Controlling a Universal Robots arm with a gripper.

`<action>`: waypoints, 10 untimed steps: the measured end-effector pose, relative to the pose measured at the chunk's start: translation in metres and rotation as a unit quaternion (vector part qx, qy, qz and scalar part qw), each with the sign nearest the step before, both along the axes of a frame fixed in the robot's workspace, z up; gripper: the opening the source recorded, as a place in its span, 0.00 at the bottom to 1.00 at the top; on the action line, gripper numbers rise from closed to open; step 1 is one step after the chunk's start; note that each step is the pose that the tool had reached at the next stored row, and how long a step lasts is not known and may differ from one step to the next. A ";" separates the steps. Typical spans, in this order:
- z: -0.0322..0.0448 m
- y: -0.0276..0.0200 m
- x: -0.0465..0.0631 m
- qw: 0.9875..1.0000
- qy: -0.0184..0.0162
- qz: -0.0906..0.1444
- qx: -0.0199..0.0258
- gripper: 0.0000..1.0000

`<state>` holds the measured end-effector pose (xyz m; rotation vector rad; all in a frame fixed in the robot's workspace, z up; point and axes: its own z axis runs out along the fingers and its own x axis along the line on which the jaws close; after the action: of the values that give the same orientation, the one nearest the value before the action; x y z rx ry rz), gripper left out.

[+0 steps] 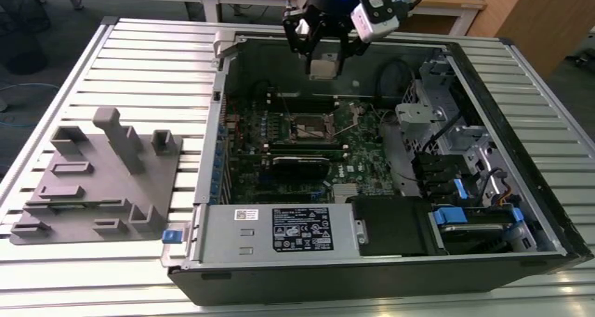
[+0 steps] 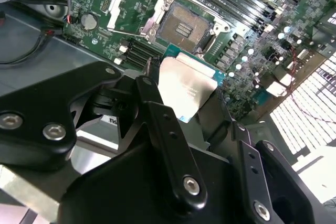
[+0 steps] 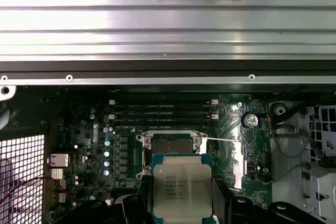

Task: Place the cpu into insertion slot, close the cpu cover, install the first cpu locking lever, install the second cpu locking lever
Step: 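Place the cpu into insertion slot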

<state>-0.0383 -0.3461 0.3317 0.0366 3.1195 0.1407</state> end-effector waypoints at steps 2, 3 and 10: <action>-0.0031 -0.0001 0.000 1.000 0.000 0.000 0.000 0.54; -0.0040 -0.0002 -0.001 1.000 0.000 0.000 0.000 0.54; -0.0061 -0.0002 -0.001 1.000 -0.001 0.000 0.001 0.54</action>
<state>-0.0396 -0.3464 0.3257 0.0364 3.1175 0.1449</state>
